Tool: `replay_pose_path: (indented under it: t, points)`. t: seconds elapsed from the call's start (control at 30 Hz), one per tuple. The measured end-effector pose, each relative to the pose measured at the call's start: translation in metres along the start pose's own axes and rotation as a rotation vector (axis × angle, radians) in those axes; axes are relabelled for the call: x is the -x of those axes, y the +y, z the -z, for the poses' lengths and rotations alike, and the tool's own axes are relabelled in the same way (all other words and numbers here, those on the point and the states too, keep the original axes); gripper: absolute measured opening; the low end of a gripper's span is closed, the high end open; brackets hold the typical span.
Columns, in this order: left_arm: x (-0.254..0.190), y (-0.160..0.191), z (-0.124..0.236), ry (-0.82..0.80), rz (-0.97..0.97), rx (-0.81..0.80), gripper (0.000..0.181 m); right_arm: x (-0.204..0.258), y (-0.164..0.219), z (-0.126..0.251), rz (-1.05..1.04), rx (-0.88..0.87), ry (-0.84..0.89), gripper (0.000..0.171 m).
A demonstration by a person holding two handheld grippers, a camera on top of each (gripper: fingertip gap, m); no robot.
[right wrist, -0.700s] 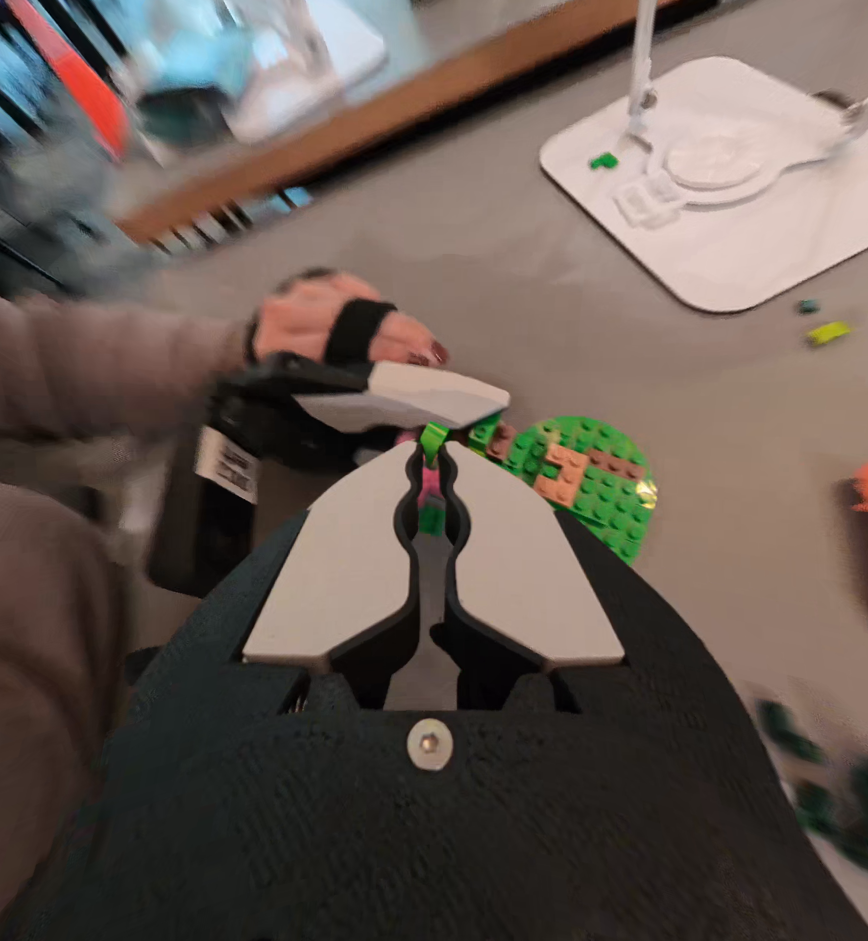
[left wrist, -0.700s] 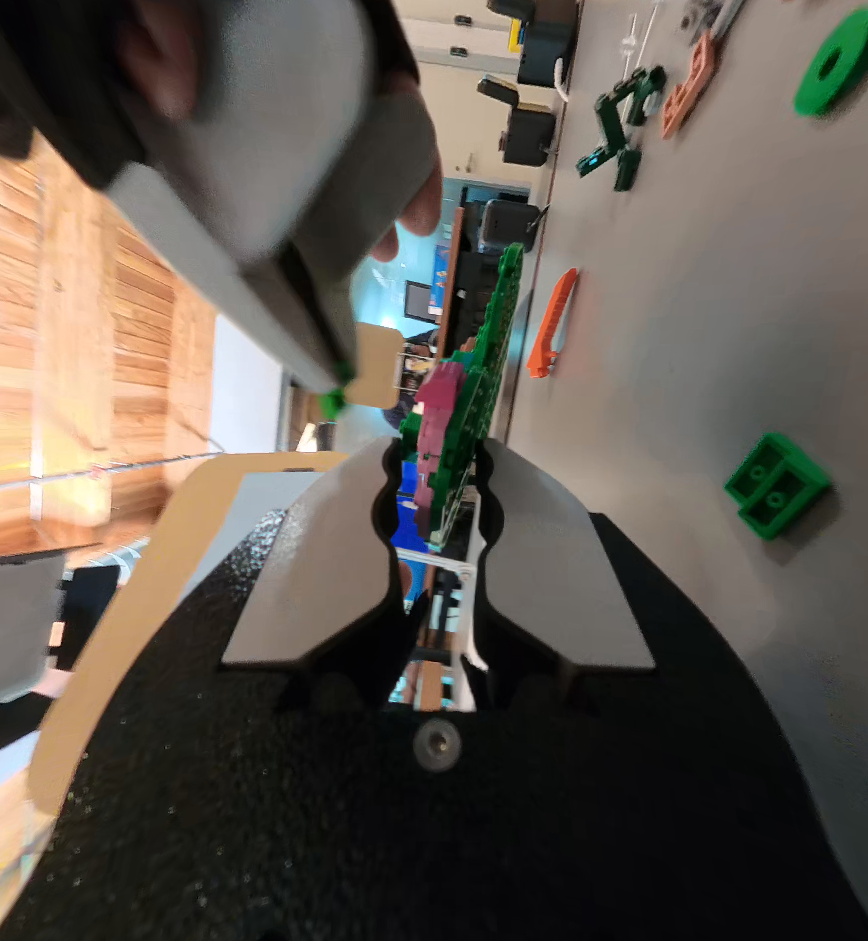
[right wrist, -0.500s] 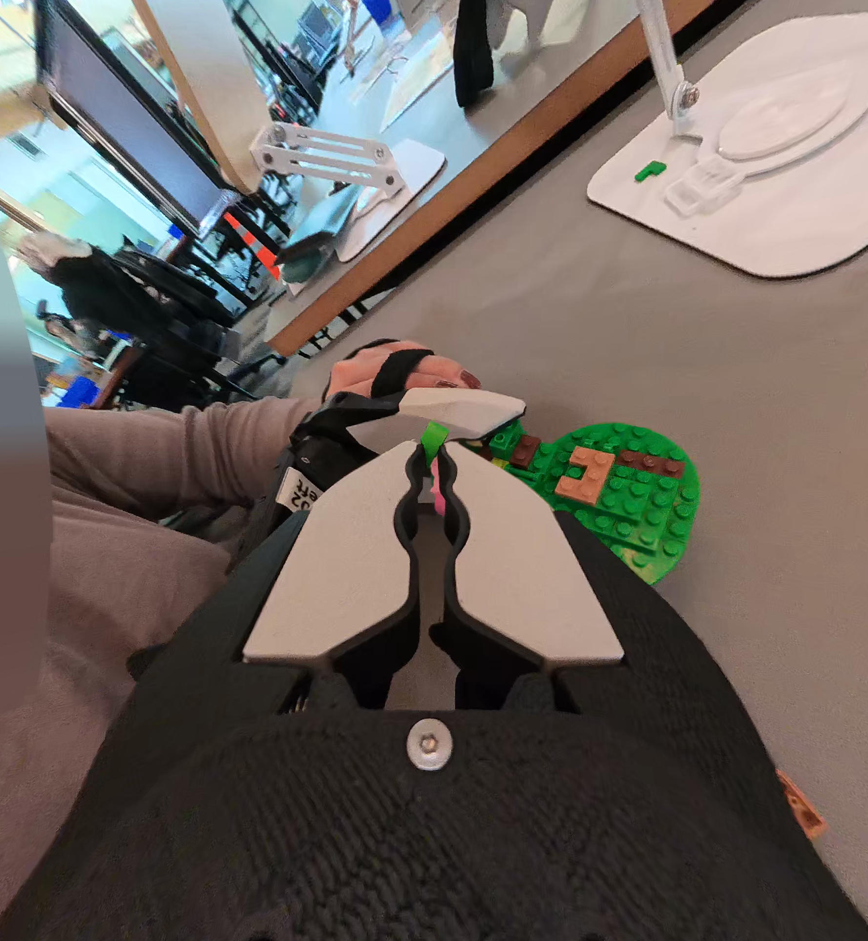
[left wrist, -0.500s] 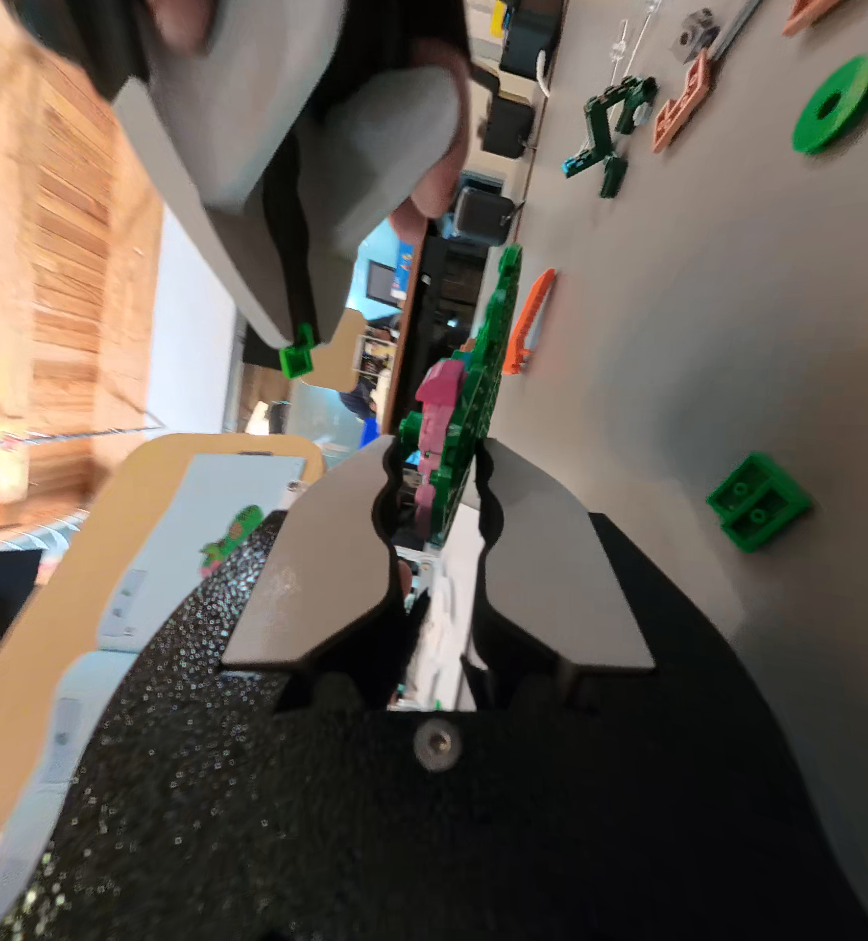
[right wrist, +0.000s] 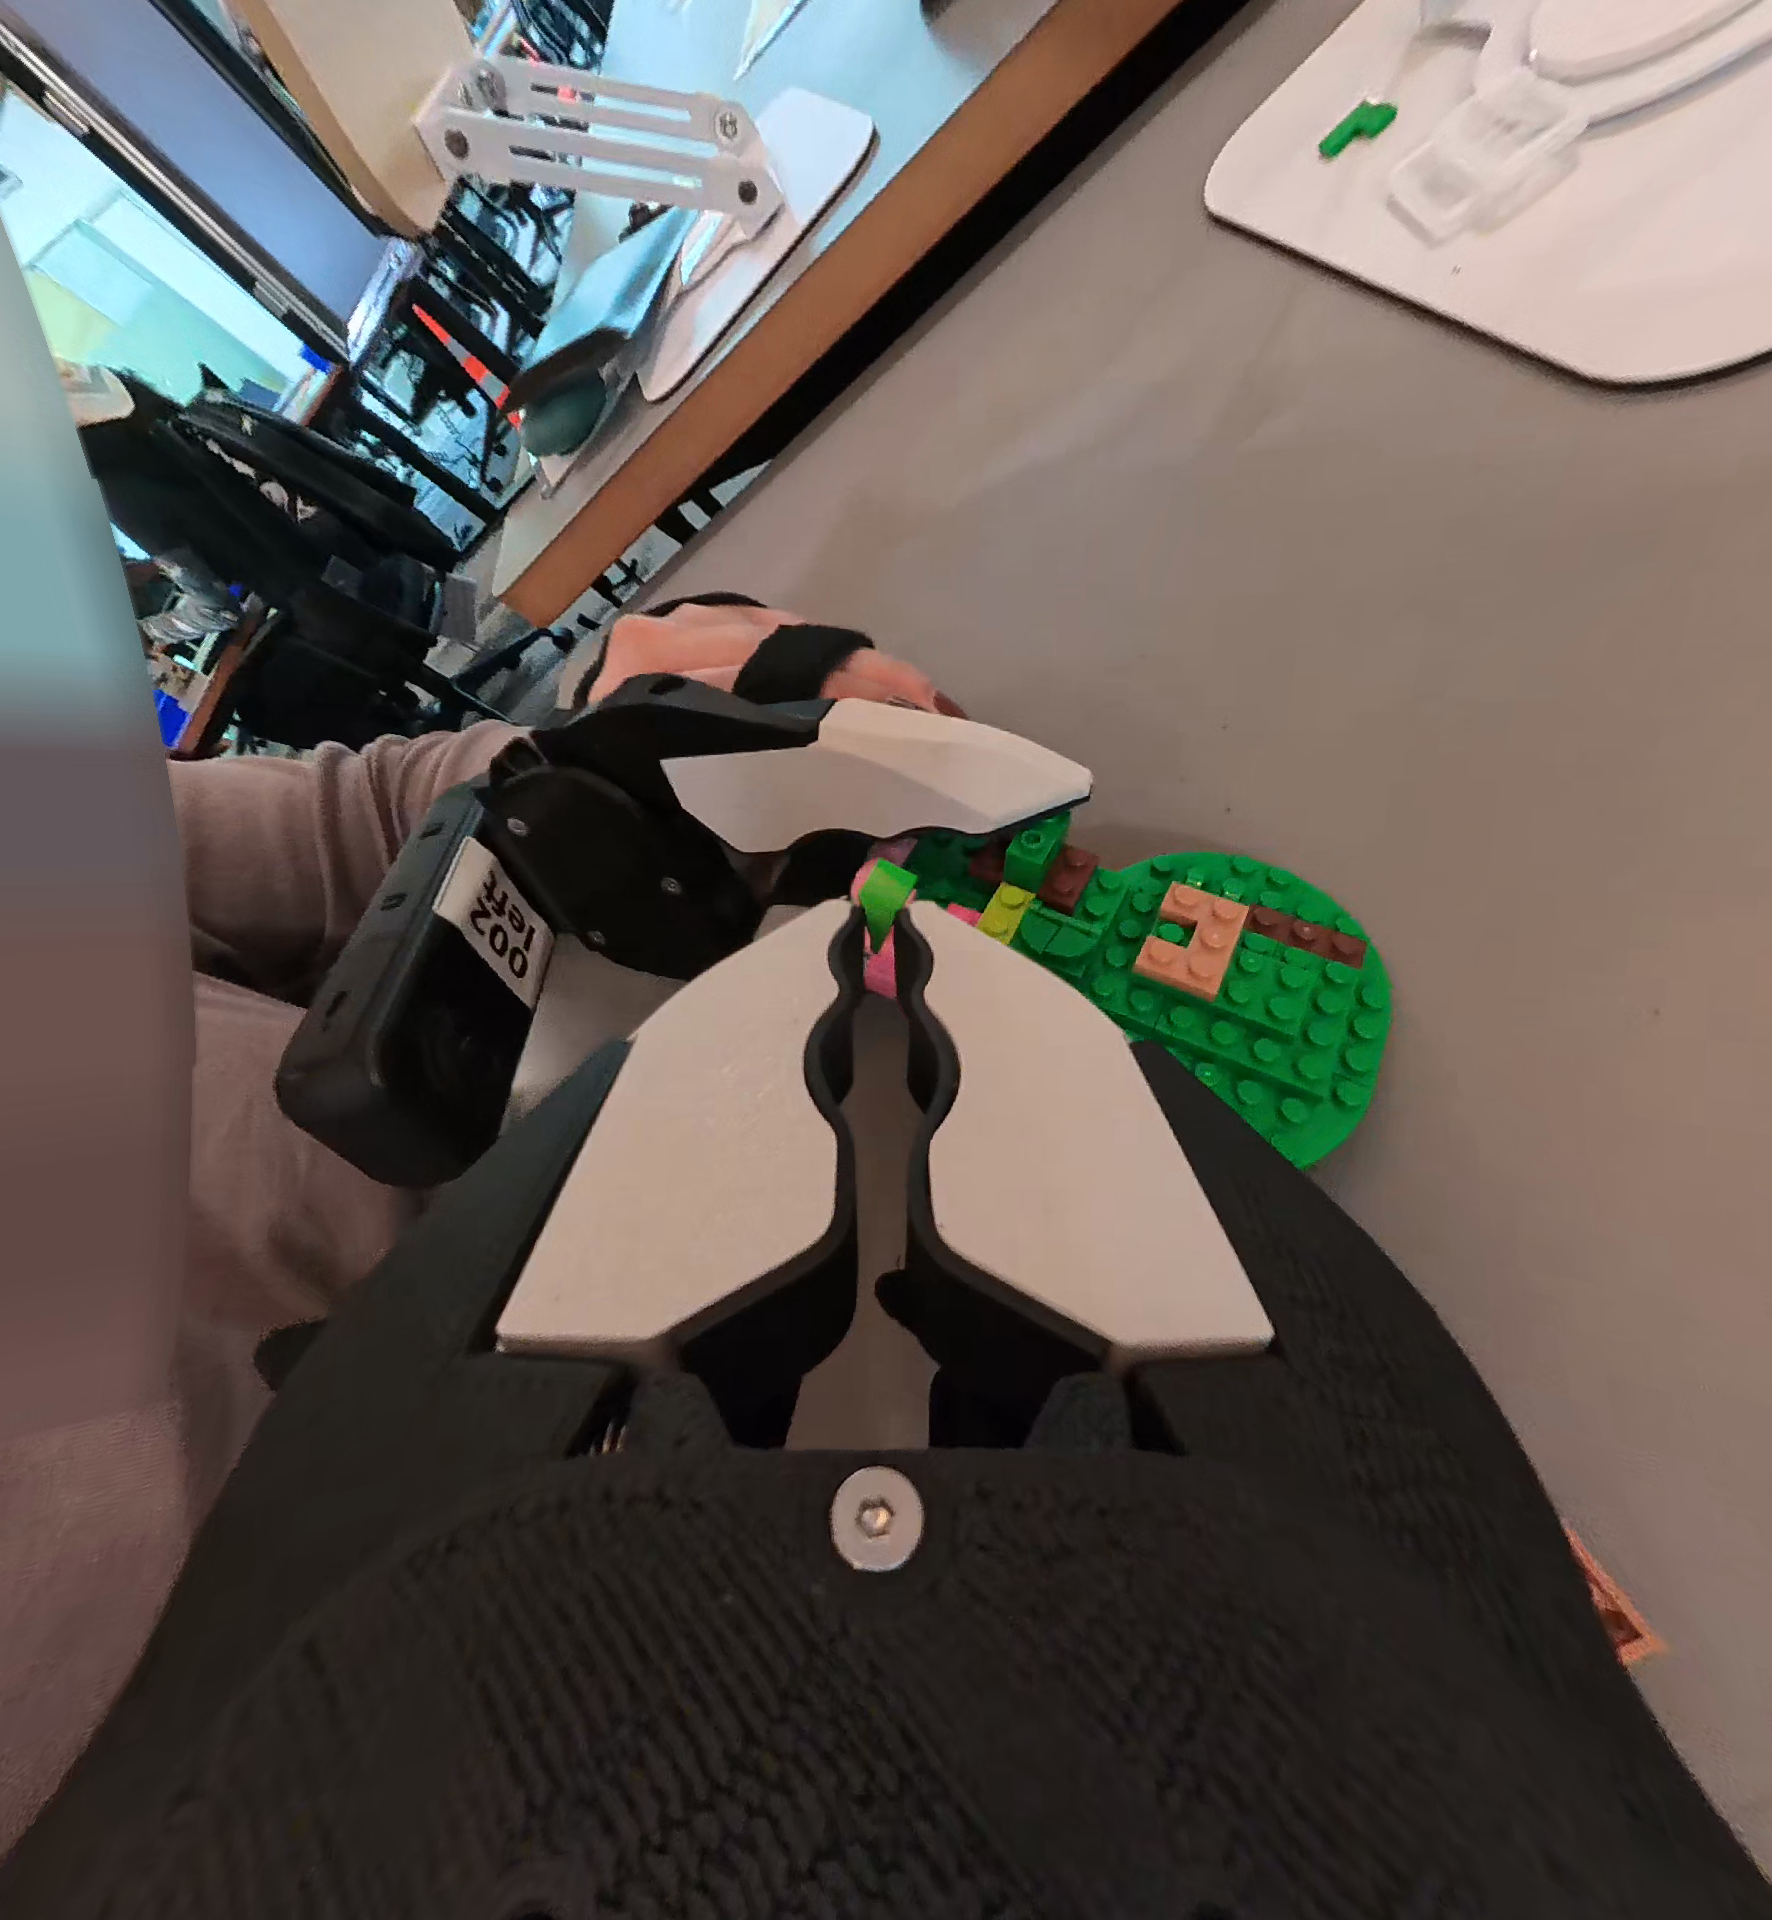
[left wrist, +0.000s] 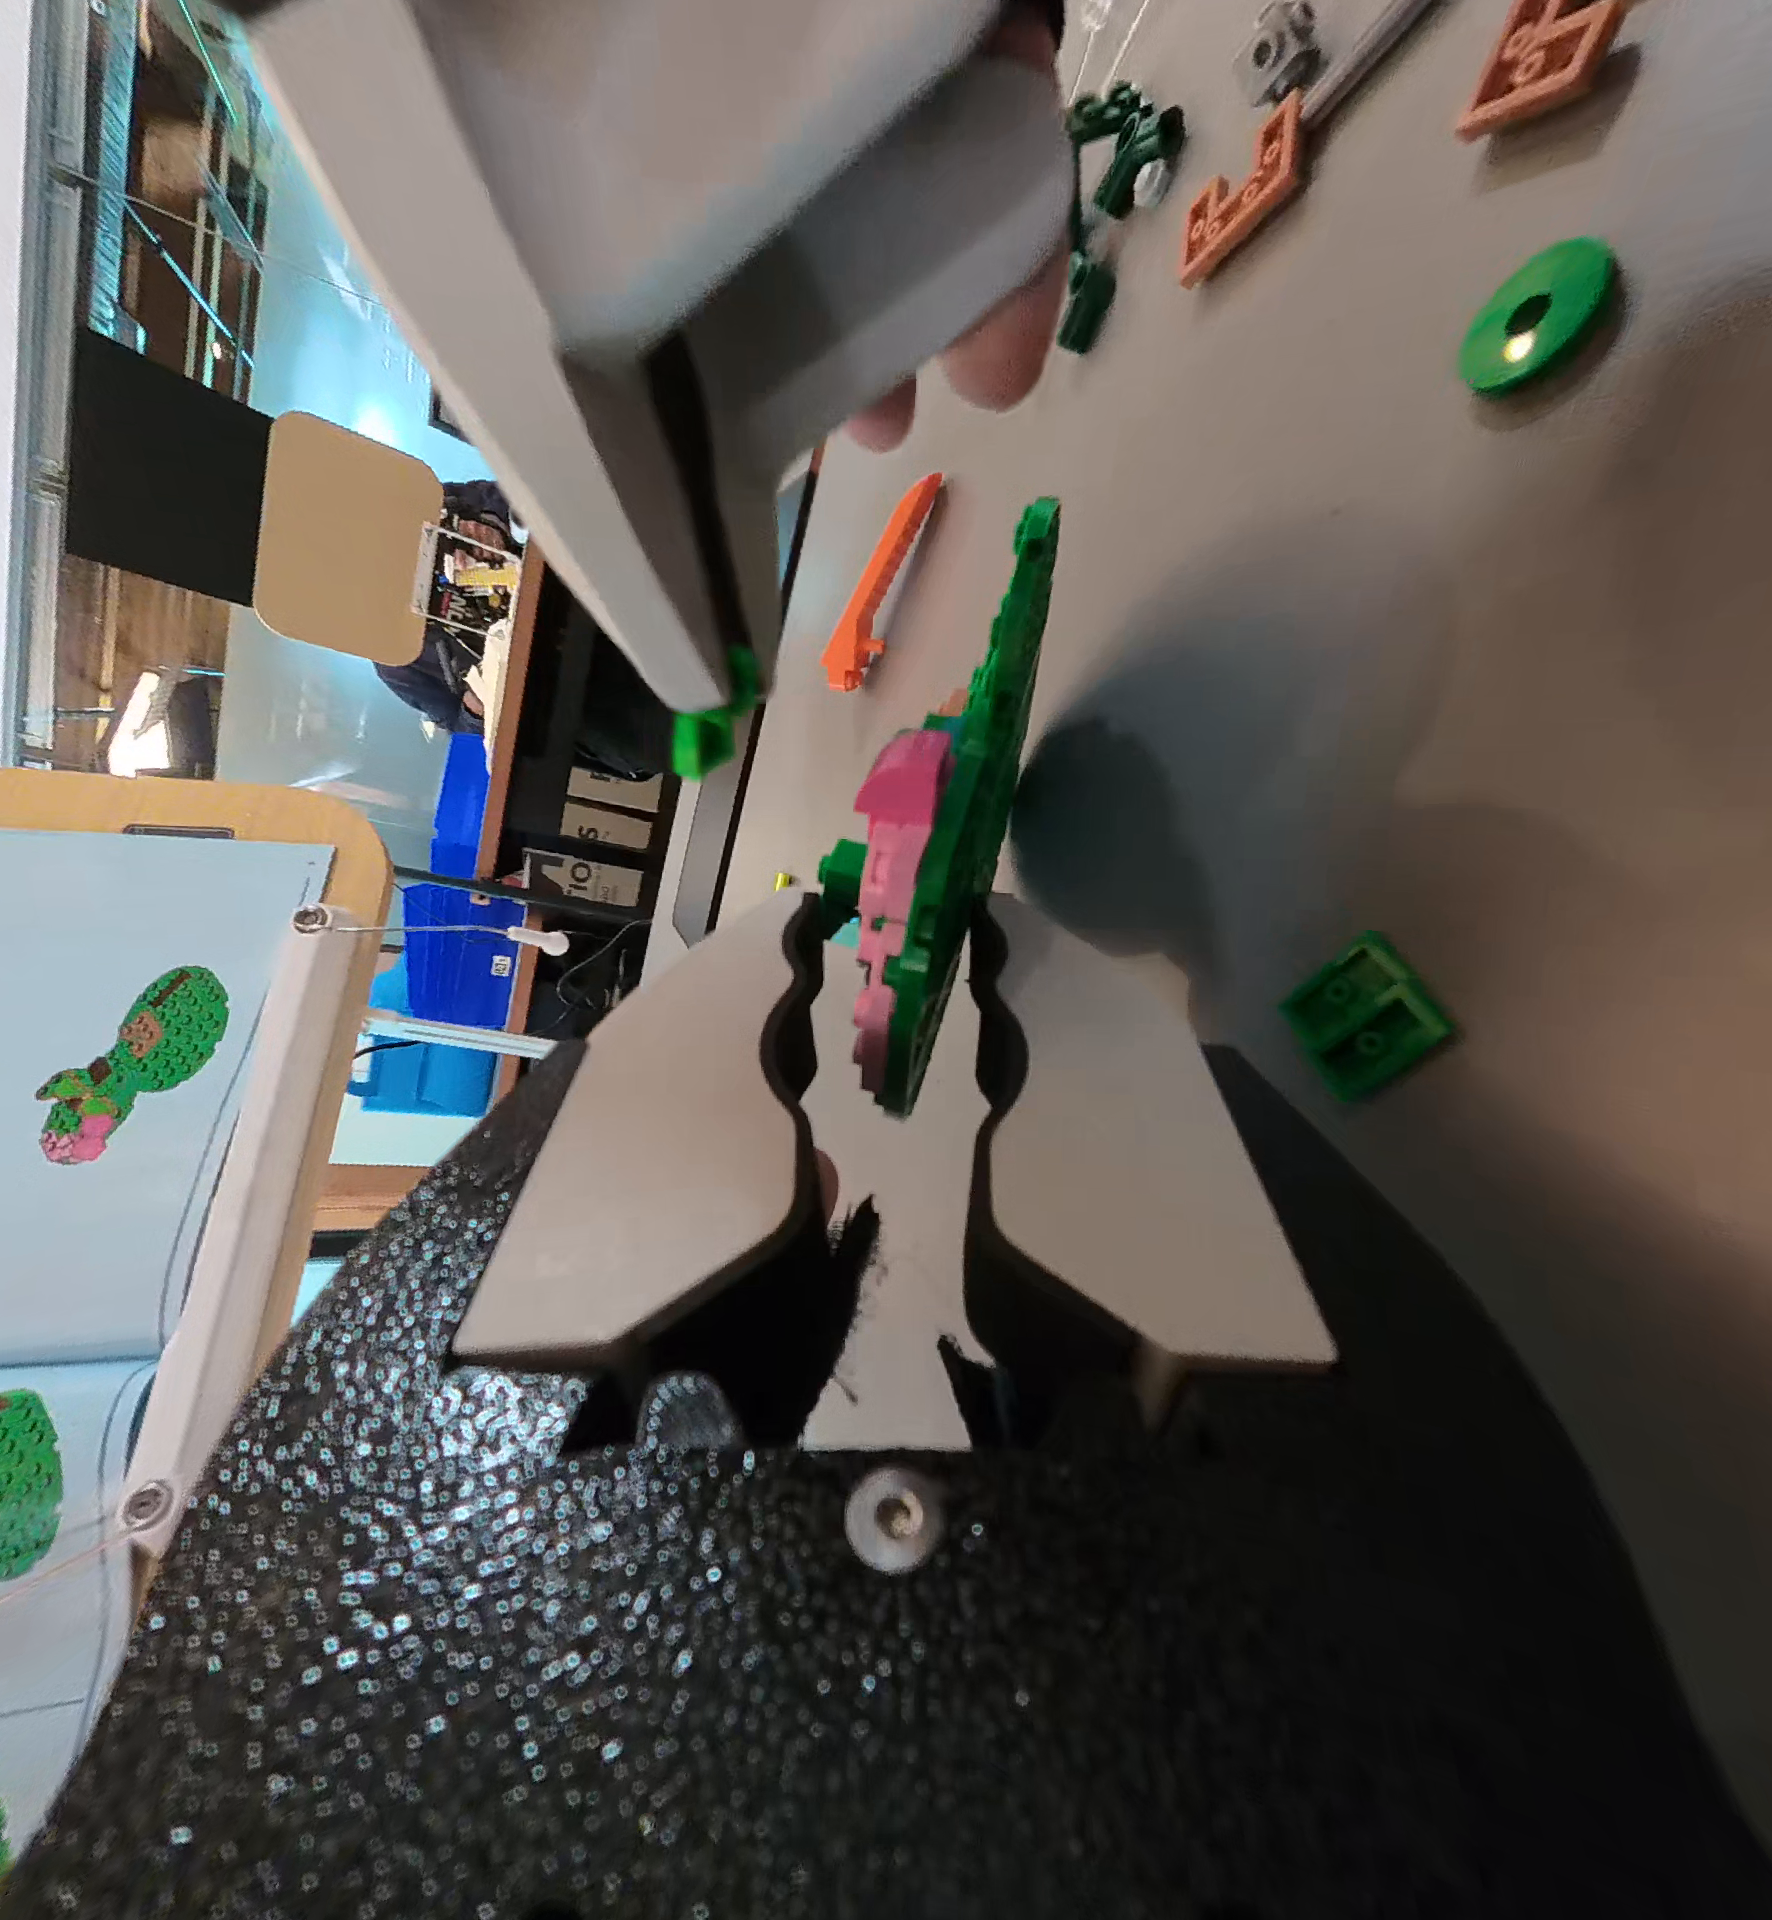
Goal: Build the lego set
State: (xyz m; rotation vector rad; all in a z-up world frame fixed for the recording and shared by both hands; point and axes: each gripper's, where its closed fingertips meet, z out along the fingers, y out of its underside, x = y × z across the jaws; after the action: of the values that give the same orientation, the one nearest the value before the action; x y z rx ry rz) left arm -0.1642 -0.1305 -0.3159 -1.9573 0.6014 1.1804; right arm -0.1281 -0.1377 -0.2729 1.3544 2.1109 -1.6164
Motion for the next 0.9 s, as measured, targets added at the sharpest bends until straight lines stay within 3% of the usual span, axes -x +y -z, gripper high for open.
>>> replay_pose_path:
  t: [0.33, 0.9]
  points:
    - [0.001, -0.002, 0.000, -0.050, -0.079, -0.006, 0.027, -0.019, 0.015, -0.006, 0.111, 0.126, 0.195, 0.004]
    - [0.001, -0.006, 0.001, -0.078, -0.136, -0.018, 0.027, -0.020, 0.020, -0.006, 0.115, 0.174, 0.240, 0.004]
